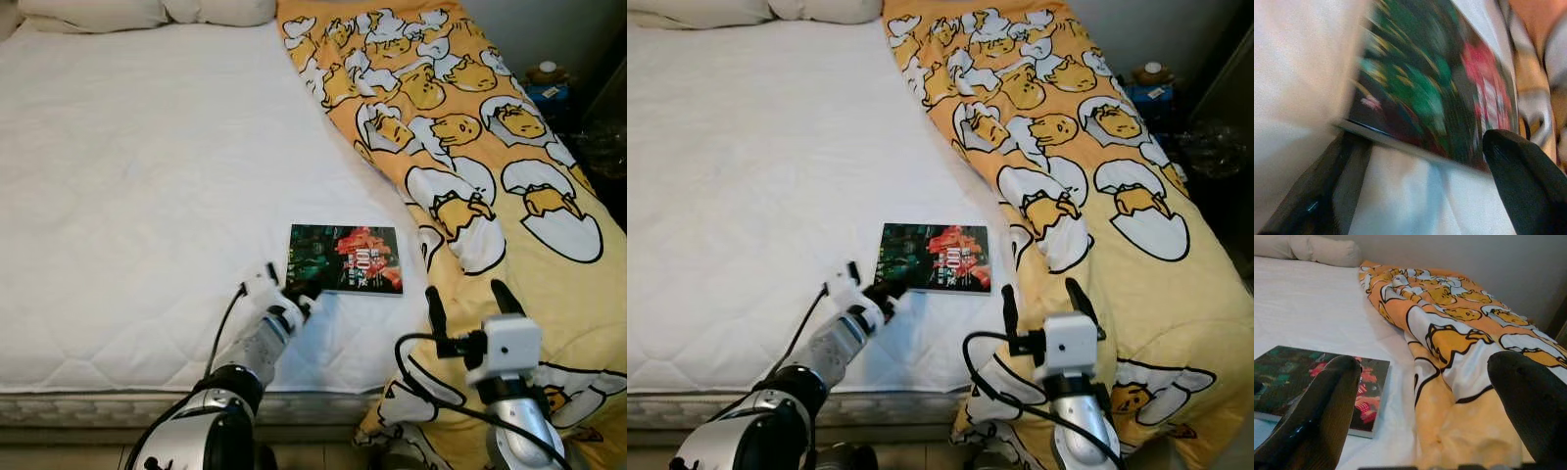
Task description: Clean up the room
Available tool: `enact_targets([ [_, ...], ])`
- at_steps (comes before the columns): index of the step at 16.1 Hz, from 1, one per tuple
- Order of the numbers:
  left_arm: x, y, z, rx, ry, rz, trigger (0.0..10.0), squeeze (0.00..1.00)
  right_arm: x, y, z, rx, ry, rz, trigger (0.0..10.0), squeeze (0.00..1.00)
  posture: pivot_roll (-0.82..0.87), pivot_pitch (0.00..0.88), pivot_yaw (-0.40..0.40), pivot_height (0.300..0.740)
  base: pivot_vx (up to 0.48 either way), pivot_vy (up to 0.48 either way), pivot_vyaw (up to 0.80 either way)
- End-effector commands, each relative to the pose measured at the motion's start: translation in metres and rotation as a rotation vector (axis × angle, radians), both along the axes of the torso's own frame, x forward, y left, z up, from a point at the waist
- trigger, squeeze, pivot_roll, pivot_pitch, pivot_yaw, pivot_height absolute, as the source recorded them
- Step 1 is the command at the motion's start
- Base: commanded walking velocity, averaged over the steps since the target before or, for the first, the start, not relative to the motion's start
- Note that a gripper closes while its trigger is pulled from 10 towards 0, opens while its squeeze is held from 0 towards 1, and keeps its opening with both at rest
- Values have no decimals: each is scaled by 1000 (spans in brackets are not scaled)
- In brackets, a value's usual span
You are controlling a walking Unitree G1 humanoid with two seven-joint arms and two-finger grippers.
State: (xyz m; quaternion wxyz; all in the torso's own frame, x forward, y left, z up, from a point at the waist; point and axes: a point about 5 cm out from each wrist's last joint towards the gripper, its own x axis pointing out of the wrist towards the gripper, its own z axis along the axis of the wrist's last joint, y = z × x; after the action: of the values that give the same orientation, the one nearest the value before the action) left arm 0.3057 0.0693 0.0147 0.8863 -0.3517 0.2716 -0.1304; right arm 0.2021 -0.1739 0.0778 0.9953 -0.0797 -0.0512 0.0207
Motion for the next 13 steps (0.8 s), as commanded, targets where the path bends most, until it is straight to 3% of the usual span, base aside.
enact_targets([
  [1, -7, -80, 25, -127, -37, -178, 0, 0, -1, 0, -3, -10, 10, -4, 10000, 149, -233, 112, 44, 736, 0, 0, 0],
  [3, -6, -78, 25, -101, -49, -163, 0, 0, 0, 1, -3, -7, 10, -5, 10000, 145, -231, 112, 47, 736, 0, 0, 0],
  [5, -5, -76, 23, -214, 45, -55, 0, 0, 1, 4, -4, -3, 8, -6, 10000, 149, -232, 113, 53, 736, 0, 0, 0],
  [8, -4, -77, 25, -249, 40, -32, 0, 0, 2, 4, -4, -2, 6, -8, 10000, 149, -234, 106, 56, 736, 0, 0, 0],
  [13, 7, -59, 29, -134, -46, 13, 0, 0, 3, 4, -4, -7, 4, -9, 10000, 145, -231, 84, 52, 736, 0, 0, 0],
])
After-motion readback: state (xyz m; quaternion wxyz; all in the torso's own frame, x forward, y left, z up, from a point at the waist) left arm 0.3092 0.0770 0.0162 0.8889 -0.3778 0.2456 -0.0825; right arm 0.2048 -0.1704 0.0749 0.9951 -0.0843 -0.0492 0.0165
